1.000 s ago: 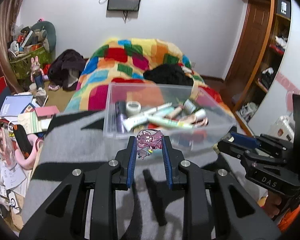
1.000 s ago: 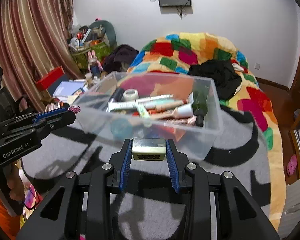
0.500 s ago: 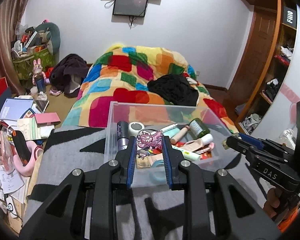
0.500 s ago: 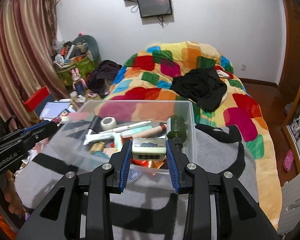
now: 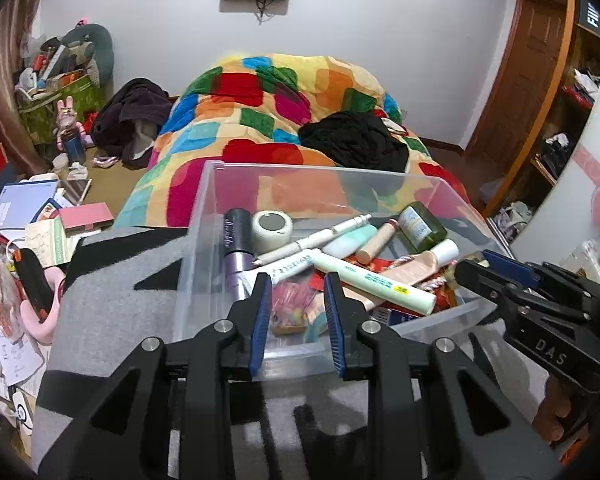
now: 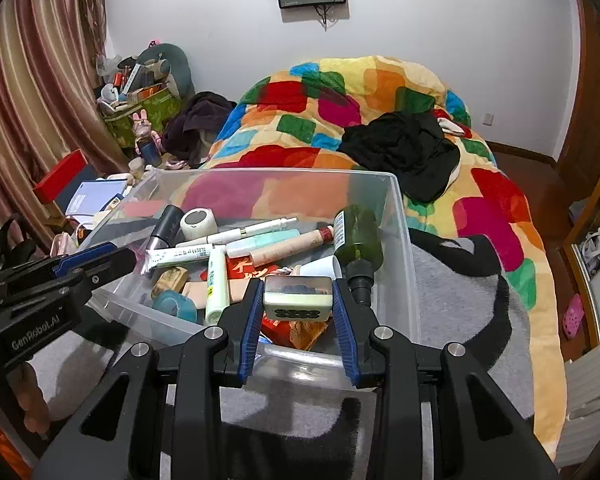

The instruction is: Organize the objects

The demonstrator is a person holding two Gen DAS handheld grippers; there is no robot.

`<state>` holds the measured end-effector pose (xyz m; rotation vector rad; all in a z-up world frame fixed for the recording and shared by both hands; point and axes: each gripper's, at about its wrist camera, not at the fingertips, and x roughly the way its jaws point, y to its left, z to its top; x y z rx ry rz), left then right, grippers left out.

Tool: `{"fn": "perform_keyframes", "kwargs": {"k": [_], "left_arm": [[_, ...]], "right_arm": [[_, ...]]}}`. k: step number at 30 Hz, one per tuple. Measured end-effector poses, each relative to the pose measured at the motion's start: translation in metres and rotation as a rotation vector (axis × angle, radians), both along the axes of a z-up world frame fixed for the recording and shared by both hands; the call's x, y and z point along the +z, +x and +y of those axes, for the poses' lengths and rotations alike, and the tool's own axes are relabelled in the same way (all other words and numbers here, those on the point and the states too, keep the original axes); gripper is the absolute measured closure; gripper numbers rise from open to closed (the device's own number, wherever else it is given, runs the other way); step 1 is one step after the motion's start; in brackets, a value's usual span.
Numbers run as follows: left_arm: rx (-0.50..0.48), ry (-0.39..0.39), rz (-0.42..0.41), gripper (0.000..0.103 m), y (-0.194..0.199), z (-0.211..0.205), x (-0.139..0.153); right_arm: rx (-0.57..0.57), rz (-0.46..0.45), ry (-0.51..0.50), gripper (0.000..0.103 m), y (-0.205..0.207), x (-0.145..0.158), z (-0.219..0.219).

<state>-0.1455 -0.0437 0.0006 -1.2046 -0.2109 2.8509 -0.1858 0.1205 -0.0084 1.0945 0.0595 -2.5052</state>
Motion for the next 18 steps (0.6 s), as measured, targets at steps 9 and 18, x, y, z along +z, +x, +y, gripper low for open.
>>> {"fn": "perform_keyframes", "kwargs": {"k": [9,18], "left_arm": [[-0.021,-0.007,0.018,0.066,0.012,0.008,0.008],[-0.018,-0.016,0.113,0.039,0.043,0.012,0.029]], "right_arm": [[0.042,0.014,-0.004,0.061,0.01,0.011,-0.001],[0.082,0.108,-0.042,0.042,0.037,0.034,0.01]]}}
